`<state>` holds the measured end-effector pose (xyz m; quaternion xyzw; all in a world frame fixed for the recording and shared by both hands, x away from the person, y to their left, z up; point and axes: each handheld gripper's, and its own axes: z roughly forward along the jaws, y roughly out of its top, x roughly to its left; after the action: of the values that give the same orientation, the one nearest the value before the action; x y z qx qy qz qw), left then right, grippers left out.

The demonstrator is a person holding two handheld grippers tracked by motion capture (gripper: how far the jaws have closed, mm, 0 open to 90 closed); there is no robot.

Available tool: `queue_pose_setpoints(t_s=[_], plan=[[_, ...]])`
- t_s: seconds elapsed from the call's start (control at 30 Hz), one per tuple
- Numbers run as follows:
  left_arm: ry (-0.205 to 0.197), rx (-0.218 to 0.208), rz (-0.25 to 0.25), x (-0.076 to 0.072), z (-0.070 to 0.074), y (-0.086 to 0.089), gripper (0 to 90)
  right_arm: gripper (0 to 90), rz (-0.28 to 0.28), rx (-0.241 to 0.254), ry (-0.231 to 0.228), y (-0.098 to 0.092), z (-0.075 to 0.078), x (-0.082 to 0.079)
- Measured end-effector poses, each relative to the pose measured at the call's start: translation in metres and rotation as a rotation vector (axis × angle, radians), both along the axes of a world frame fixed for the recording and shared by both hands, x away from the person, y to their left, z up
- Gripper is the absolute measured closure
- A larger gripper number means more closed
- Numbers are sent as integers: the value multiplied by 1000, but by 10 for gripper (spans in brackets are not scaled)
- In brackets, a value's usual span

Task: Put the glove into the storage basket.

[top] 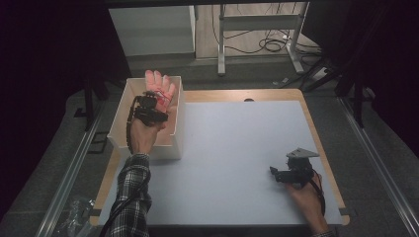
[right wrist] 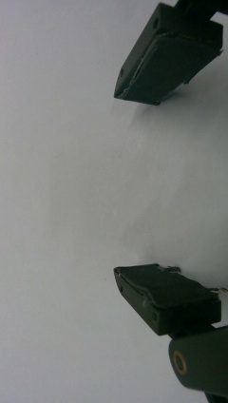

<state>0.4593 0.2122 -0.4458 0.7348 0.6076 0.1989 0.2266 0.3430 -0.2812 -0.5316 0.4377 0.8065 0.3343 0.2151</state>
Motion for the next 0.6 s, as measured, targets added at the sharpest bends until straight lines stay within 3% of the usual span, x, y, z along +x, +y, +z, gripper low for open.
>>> queue_pose_setpoints(t_s=[0.43, 0.6], plan=[[119, 16, 1, 9, -25, -15, 353, 138, 1, 0, 0, 0, 0, 0], [175, 51, 1, 14, -29, -19, 325, 138, 1, 0, 0, 0, 0, 0]])
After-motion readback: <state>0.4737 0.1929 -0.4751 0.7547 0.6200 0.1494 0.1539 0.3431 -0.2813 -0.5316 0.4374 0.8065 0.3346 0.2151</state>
